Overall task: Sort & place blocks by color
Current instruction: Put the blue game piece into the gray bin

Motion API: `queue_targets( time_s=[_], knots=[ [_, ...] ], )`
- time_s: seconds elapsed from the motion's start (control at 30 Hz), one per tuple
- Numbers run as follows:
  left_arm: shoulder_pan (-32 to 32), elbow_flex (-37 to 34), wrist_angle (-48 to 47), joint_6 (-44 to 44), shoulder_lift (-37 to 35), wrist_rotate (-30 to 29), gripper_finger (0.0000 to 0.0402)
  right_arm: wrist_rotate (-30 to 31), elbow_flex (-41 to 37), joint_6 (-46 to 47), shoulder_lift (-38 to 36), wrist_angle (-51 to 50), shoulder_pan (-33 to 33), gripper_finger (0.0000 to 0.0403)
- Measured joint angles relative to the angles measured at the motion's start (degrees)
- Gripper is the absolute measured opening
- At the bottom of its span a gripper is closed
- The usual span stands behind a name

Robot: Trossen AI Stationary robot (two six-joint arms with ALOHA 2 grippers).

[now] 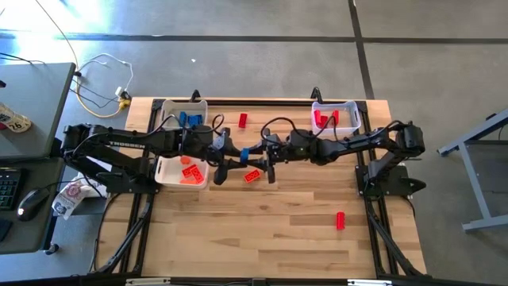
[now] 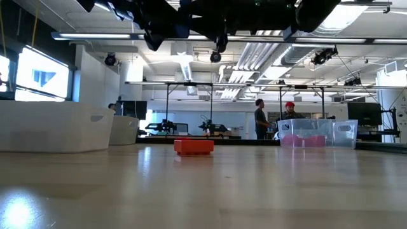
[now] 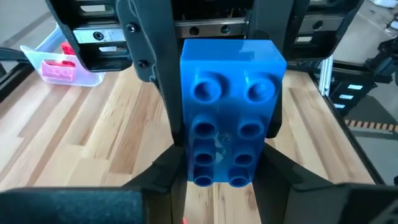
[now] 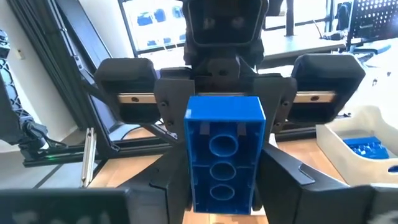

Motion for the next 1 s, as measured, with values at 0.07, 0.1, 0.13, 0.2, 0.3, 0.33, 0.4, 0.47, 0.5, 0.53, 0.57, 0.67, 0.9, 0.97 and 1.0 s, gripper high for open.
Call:
queue_targets(
  time_s=[0.07,0.1,0.13,0.2,0.3,0.33,0.4,0.47,0.5,0.53,0.57,0.67,0.9,0.97,1.0],
  knots=[
    [0.1,0.0,-1.5,0.2,0.0,-0.2,0.0110,0.1,0.0,0.1,0.0,-0.5,0.0,0.0153],
    [0.2,0.0,-2.4,0.2,0.0,-0.4,0.0110,0.7,0.0,0.1,0.0,-0.6,0.0,0.0157],
    [0.3,0.0,-3.3,0.2,0.0,-0.8,0.0110,1.5,0.0,0.1,0.0,-0.6,0.0,0.0161],
    [0.7,0.0,-5.6,0.2,0.0,-1.2,0.0110,3.1,0.0,-0.4,0.0,-0.7,0.0,0.0169],
    [1.4,0.0,-8.8,0.3,0.0,-1.5,0.0110,3.6,0.0,-2.4,0.0,-1.9,0.0,0.0184],
    [1.6,0.0,-9.8,0.4,0.0,-2.0,0.0110,3.6,0.0,-2.9,0.0,-2.2,0.0,0.0191],
    [2.4,0.0,-12.0,0.4,-0.1,-3.9,0.0110,4.2,0.0,-3.9,0.0,-2.4,-0.1,0.0204],
    [4.0,0.0,-15.3,0.7,-0.9,-6.9,0.0110,5.0,0.0,-4.8,0.0,-1.9,0.1,0.0217],
    [4.9,0.0,-15.8,1.1,-1.4,-8.6,0.0110,5.3,0.0,-5.1,0.0,-1.9,0.1,0.0224],
    [5.6,0.0,-16.3,1.3,-1.8,-10.1,0.0110,5.3,0.0,-5.2,0.0,-2.2,0.2,0.0228],
    [6.5,0.0,-17.4,1.3,-2.2,-11.1,0.0110,5.2,0.0,-5.3,0.0,-2.3,0.1,0.0232],
    [10.1,0.0,-20.7,1.2,-3.7,-13.1,0.0110,4.8,0.0,-6.6,0.0,-2.1,-0.6,0.0235],
    [20.5,0.1,-26.5,1.1,-5.9,-14.3,0.0110,2.0,0.6,-8.0,0.0,-3.4,-2.1,0.0236],
    [24.1,0.0,-28.4,1.1,-5.8,-14.3,0.0110,1.4,2.6,-8.2,0.0,-6.9,-2.3,0.0236],
    [26.0,0.0,-29.0,1.1,-5.8,-14.4,0.0110,1.4,3.9,-9.2,0.0,-9.4,-2.3,0.0236]
  ],
)
